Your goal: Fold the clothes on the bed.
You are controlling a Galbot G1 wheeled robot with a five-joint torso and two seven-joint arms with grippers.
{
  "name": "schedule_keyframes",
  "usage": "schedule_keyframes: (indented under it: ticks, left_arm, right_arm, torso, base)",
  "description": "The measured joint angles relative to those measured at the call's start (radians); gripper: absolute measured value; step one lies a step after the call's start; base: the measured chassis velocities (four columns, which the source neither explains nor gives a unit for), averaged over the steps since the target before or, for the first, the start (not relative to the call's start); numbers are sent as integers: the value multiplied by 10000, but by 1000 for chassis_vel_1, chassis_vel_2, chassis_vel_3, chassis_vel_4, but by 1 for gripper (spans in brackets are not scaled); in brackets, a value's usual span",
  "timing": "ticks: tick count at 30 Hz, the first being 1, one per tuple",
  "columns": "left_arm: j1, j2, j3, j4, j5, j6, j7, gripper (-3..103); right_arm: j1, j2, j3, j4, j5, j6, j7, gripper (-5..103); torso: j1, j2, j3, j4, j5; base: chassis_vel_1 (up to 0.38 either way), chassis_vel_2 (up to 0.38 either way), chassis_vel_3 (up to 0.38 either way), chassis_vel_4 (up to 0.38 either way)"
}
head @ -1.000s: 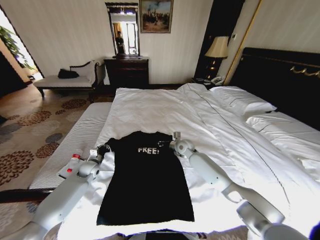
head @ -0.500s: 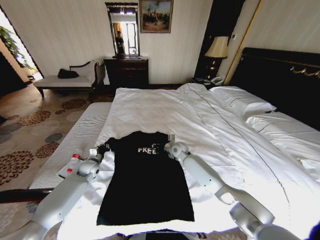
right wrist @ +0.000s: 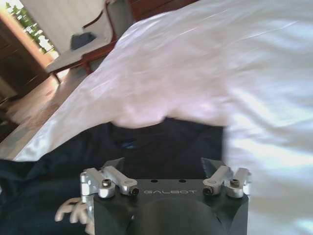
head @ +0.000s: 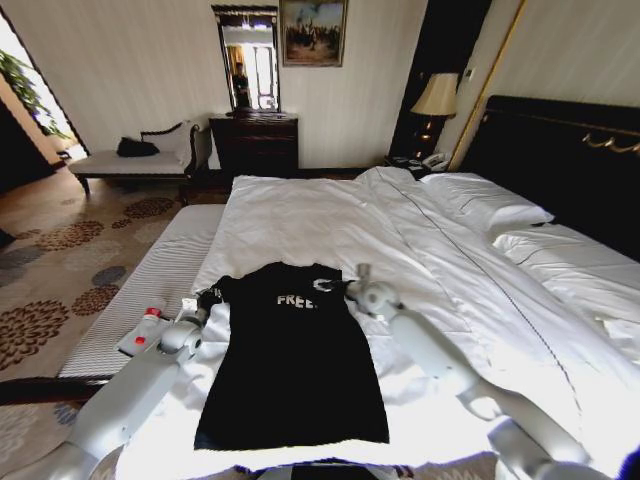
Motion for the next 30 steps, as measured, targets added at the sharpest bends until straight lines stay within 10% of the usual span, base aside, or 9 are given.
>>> schedule_keyframes:
  ticks: [14, 30]
  left_arm:
    - [-350, 133, 1192, -2116, -167, 1444, -1308, 2]
    - [-198, 493, 2206, -2811, 158, 1760, -1588, 2]
  right_arm:
    - [-2822, -1349, 3051, 1311, 290, 19, -426, 100]
    - [-3563, -1420, 4016, 1561, 412, 12, -574, 100]
  torso:
    - [-1, 0, -1, 7, 0]
    - [-1, 1, -1, 7, -3]
  base:
    - [0, 0, 0, 0]
    - [0, 0, 0, 0]
